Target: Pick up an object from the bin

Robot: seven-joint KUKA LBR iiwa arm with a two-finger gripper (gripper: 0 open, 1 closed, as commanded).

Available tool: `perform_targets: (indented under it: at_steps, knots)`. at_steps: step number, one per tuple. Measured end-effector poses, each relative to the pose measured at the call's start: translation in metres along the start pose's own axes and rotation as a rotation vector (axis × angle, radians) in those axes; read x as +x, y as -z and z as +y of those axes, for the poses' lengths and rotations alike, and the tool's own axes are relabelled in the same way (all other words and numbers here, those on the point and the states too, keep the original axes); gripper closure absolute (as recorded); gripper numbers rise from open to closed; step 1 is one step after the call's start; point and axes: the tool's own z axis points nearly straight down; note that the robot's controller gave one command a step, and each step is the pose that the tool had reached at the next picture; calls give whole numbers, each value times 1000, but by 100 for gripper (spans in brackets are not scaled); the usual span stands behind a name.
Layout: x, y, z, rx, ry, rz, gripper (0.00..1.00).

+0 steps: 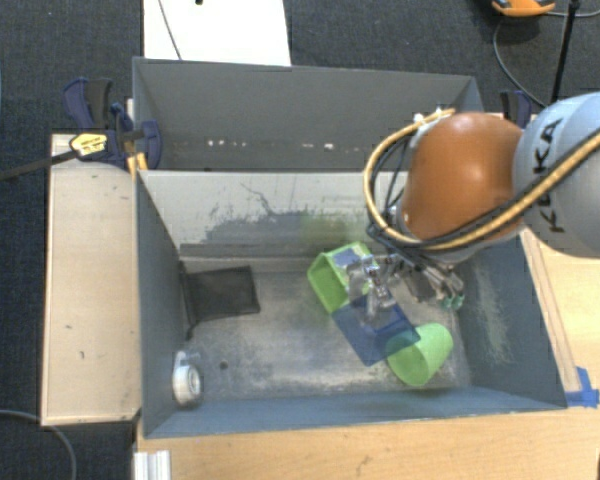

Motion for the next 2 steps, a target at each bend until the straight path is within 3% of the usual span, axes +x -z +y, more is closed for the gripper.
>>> perform_targets:
  at_steps: [2]
  knots:
    - [1,53,-4,0,-21,-4,100]
